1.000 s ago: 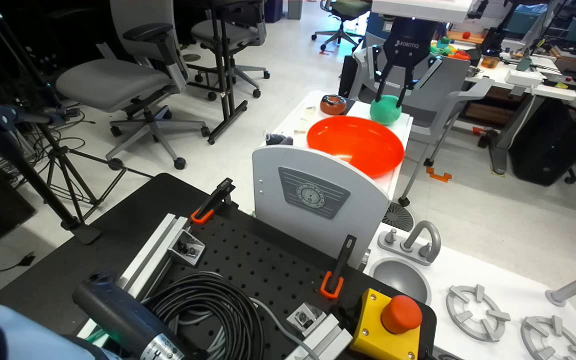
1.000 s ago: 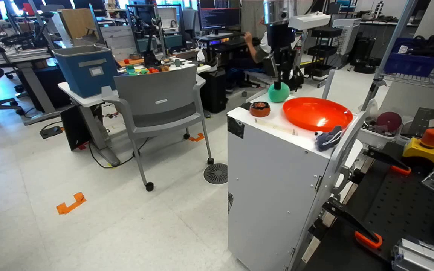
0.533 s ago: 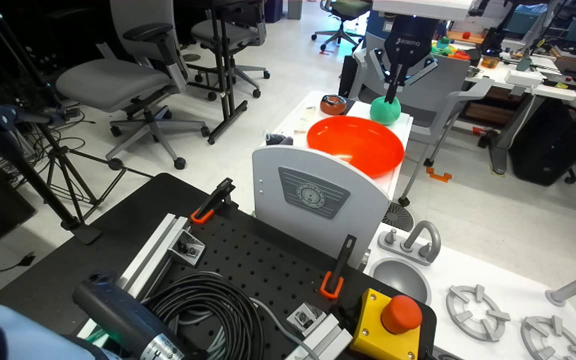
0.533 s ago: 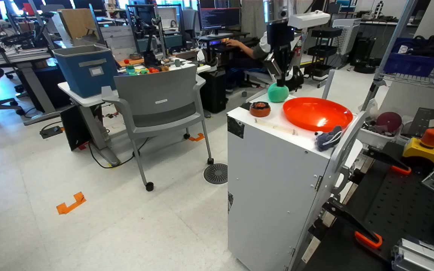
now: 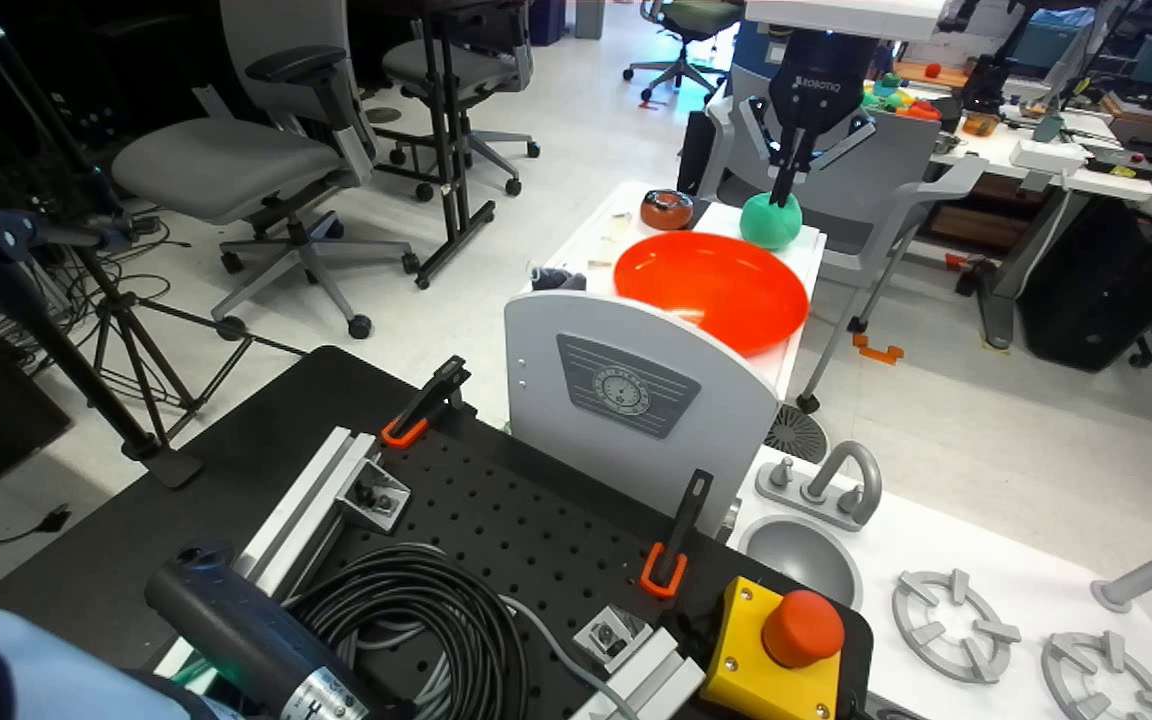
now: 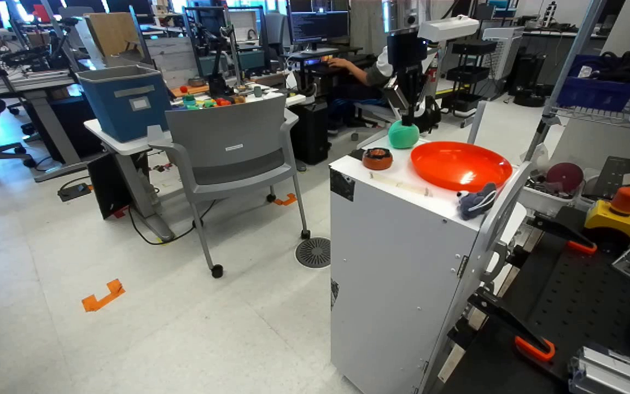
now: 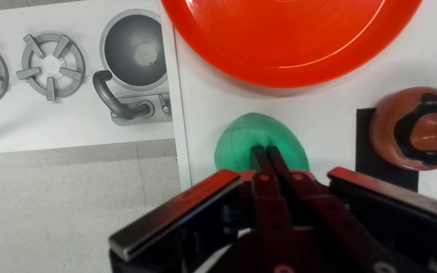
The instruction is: Put the green plushie on the orange plate
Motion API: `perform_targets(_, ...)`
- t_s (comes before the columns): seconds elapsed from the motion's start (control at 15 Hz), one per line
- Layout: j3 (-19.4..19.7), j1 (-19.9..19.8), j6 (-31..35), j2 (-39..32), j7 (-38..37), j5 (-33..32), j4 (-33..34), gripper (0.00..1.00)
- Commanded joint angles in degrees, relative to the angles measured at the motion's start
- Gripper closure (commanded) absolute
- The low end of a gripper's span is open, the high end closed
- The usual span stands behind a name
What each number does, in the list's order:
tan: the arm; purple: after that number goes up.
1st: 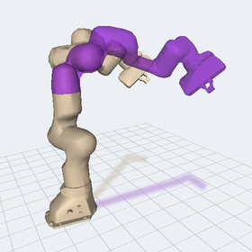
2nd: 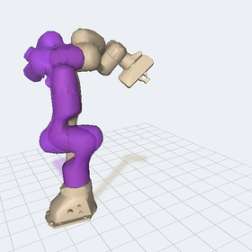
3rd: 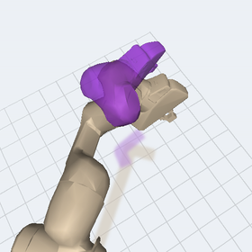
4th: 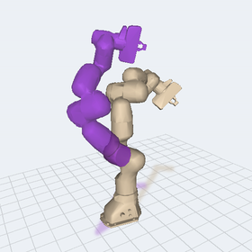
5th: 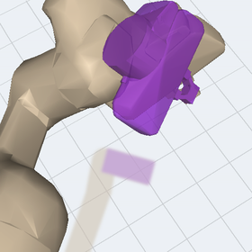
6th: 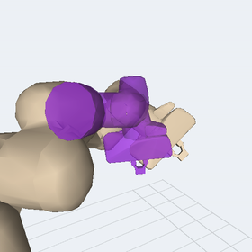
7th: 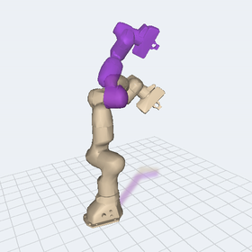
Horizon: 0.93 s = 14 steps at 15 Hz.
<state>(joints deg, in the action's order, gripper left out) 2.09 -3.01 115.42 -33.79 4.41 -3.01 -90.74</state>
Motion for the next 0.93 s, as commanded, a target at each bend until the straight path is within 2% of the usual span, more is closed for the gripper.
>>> perform_targets(0.0,0.12,0.19,-0.13,-0.16,0.13,-0.96,0.42,0.99)
perform_targets(0.87,0.63,2.31,3.2,3.25,-3.03,-5.34,-3.18,0.99)
